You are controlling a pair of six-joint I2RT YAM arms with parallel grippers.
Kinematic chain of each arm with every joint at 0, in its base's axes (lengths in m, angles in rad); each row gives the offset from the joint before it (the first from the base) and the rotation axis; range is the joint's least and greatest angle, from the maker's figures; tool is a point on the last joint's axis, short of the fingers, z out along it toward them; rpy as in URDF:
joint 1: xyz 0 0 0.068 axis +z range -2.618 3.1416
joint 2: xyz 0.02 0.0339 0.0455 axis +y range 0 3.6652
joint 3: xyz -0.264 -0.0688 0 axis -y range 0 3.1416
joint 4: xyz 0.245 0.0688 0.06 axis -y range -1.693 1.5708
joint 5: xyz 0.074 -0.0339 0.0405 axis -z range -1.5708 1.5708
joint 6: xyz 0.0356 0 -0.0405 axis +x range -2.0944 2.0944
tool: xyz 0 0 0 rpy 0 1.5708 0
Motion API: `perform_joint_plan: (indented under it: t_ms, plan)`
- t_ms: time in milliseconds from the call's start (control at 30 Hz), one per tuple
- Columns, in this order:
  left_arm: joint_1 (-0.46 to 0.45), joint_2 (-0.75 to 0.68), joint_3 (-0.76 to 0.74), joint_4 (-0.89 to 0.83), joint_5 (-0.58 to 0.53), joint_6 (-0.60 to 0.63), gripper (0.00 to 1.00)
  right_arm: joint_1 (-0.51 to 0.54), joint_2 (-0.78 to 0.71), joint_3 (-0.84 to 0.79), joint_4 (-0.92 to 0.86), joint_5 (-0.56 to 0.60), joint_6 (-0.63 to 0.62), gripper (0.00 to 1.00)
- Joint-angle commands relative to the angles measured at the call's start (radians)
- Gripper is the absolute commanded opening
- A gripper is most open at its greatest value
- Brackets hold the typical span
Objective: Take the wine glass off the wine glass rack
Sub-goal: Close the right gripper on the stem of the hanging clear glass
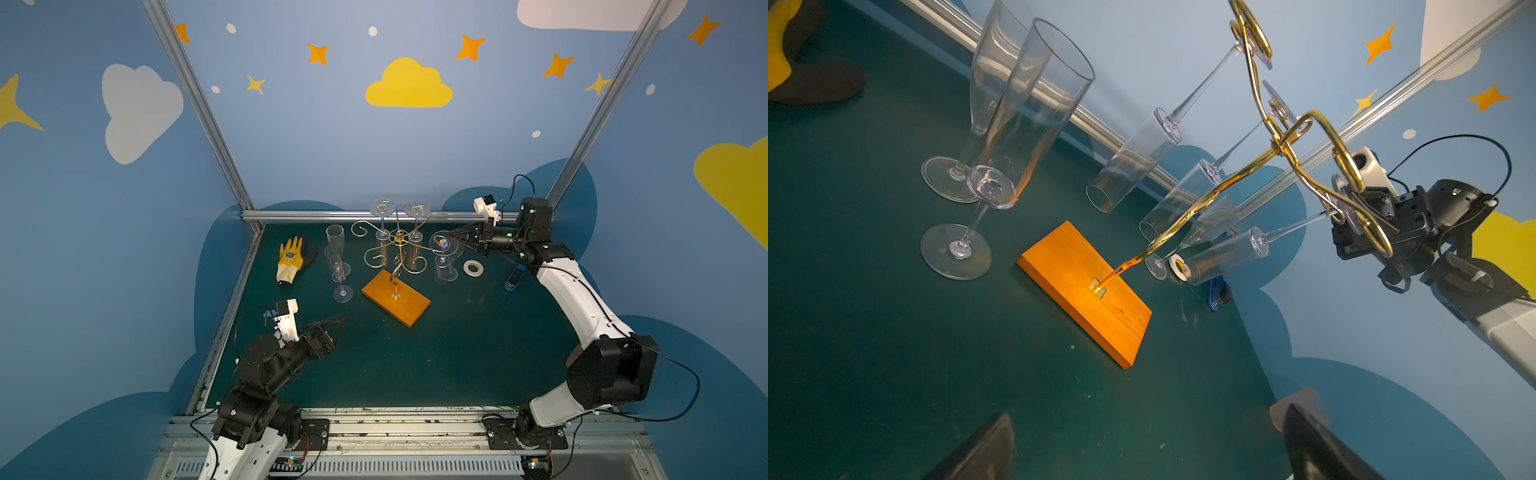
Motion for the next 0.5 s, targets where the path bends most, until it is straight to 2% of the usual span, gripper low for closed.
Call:
perform_joint_plan:
  t_ms: [0, 267, 467]
  plan:
    - [-0.004, -0.011, 0.007, 0.000, -0.012, 0.000, 0.99, 0.008, -0.037, -0.036, 0.082, 0.015, 0.075, 0.00]
    - [-0.006, -0.014, 0.008, -0.002, -0.021, 0.009, 0.99, 0.006, -0.078, -0.058, 0.138, 0.065, 0.200, 0.00]
    - [-0.006, -0.024, 0.008, -0.010, -0.024, 0.009, 0.99, 0.006, -0.067, -0.090, 0.319, 0.068, 0.400, 0.00]
